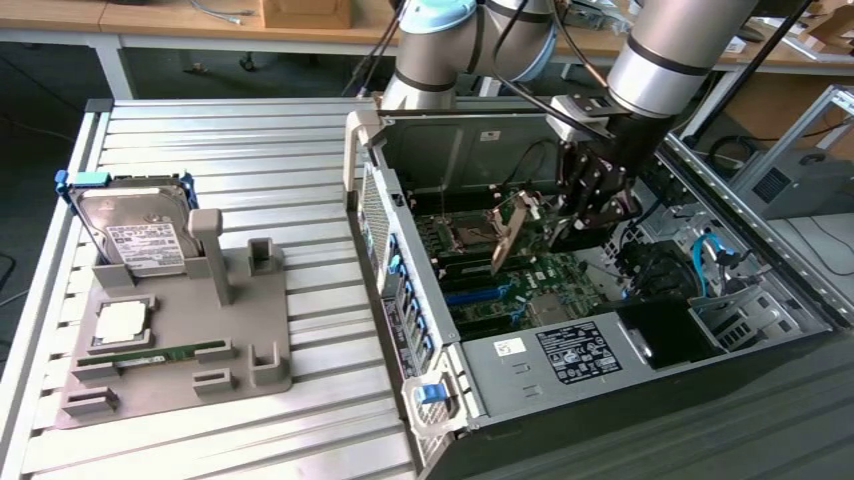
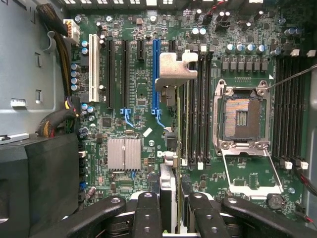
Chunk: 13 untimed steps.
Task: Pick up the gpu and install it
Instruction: 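Insert the gpu into the slot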
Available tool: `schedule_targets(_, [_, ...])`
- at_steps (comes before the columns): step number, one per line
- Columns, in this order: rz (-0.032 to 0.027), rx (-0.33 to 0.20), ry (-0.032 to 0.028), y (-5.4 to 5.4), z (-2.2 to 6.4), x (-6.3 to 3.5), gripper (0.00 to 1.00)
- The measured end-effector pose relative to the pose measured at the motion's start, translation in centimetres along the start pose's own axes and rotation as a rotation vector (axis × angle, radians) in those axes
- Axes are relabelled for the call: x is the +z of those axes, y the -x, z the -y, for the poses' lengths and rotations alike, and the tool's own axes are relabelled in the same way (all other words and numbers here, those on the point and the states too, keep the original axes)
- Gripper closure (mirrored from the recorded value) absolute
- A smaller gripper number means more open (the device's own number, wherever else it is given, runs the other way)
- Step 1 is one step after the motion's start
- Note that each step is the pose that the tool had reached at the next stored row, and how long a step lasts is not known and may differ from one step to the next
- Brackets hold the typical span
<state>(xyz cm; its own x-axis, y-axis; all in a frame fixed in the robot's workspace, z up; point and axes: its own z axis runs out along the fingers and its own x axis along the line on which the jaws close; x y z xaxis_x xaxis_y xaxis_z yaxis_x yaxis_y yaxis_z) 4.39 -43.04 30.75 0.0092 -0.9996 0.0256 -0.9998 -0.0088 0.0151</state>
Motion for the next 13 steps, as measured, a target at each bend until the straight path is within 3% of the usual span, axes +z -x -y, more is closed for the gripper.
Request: schedule_targets(13, [-0.0088, 0.000, 0.0001, -0.12, 0.01, 0.71, 0.73])
